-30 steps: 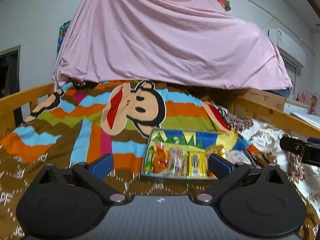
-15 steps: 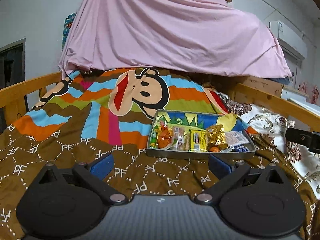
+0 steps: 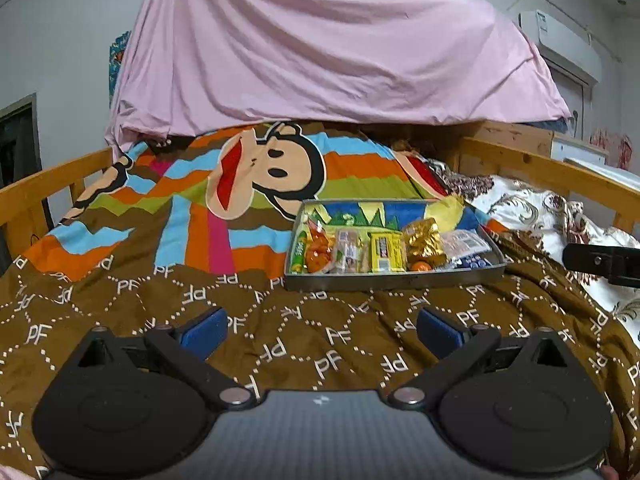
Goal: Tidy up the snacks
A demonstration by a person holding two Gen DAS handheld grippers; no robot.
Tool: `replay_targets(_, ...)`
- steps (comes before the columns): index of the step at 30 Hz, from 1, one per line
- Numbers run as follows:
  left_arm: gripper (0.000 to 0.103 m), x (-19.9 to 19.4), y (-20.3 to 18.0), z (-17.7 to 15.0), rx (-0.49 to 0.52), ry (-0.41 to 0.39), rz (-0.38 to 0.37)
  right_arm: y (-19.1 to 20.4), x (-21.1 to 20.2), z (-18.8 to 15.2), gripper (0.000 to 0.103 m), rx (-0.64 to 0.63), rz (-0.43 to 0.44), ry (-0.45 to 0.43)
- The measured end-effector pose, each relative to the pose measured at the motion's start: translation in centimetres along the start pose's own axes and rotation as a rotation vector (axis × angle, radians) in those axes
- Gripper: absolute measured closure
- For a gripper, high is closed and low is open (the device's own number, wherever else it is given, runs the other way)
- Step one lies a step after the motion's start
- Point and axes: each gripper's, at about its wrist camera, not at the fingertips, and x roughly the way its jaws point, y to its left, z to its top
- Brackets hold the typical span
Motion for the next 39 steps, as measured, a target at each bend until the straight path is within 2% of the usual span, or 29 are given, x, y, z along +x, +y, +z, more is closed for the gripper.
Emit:
replay_targets(10, 0.0, 1.6, 0.2, -0.6, 0.003, 0.099, 0.025, 1.5, 1.7, -1.5, 0.001, -0.06, 0.015, 0.107)
replay_targets(16, 0.0, 2.3, 0.4, -0.8, -0.002, 0.146, 0.039, 1.6, 1.9, -1.8, 0.001, -0.067, 0.008, 0.129)
replay_targets(39, 0.0, 2.8, 0.2, -1.1, 0.009, 0.19, 0.056, 1.3, 2.1, -2.1, 0.001, -0.06, -0.002, 0.146)
